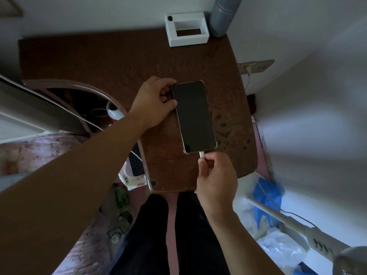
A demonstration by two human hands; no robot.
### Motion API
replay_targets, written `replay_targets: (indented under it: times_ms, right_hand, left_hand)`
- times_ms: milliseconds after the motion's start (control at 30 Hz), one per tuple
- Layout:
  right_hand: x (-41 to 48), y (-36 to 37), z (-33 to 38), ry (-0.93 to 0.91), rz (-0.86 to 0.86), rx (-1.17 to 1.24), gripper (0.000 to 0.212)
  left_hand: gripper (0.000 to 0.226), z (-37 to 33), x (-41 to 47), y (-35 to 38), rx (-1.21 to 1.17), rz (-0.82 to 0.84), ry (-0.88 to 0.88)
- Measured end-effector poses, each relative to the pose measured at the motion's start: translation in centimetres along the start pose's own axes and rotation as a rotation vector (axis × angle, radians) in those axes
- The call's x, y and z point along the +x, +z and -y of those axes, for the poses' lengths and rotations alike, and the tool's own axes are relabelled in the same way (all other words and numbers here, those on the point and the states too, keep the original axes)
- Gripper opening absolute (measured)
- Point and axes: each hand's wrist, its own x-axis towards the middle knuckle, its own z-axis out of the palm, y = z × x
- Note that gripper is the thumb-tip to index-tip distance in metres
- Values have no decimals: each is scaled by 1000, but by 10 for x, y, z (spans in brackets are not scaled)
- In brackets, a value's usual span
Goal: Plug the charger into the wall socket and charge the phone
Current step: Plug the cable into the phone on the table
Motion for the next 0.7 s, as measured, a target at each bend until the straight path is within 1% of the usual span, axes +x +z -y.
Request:
replay_targets:
  times_ms: [700]
  right_hand:
    - [3,3,-3,-47,2,25,8]
  left_hand:
    - [50,-4,0,-4,32,28,17]
